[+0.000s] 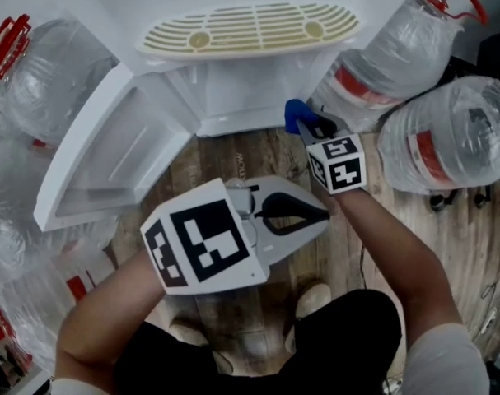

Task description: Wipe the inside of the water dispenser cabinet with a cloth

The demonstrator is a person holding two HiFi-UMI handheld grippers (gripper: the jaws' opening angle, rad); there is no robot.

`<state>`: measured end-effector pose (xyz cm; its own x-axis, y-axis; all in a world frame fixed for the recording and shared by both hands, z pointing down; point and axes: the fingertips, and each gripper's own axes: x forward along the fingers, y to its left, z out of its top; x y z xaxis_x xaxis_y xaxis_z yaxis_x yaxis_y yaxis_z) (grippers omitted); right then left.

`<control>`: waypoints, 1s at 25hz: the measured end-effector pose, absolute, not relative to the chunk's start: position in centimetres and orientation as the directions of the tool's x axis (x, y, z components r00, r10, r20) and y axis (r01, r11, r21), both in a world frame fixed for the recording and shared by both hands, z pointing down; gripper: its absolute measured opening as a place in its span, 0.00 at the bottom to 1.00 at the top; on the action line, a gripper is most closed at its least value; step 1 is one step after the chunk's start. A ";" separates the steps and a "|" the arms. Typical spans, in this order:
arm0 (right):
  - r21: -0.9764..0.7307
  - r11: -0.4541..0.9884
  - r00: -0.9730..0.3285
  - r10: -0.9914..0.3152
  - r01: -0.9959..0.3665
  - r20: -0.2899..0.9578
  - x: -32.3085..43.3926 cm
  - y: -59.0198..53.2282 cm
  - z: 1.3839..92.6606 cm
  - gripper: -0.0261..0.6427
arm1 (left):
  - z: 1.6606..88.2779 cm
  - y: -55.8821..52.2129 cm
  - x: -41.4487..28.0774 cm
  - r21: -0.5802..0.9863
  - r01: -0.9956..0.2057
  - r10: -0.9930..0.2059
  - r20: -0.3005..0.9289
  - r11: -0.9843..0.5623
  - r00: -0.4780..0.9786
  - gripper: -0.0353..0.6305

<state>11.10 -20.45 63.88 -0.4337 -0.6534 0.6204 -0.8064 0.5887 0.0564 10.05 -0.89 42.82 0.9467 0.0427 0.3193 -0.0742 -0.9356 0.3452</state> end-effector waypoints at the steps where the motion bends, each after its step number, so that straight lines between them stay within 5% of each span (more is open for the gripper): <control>1: 0.048 0.612 -0.450 -0.631 -0.790 0.632 11.2 -19.5 62.9 0.17 | 42.3 -1.1 9.9 0.348 -0.089 0.029 0.322 -0.933 0.946 0.05; 10: -0.027 0.729 -0.539 -0.481 -0.684 0.691 12.0 -10.2 47.3 0.16 | 30.6 0.2 7.4 0.446 -0.238 -0.079 0.345 -0.863 0.935 0.05; 25: -0.172 0.811 -0.692 -0.342 -0.559 0.636 12.0 5.5 5.2 0.16 | -5.1 9.4 6.5 0.531 -0.502 -0.349 0.367 -0.682 0.862 0.05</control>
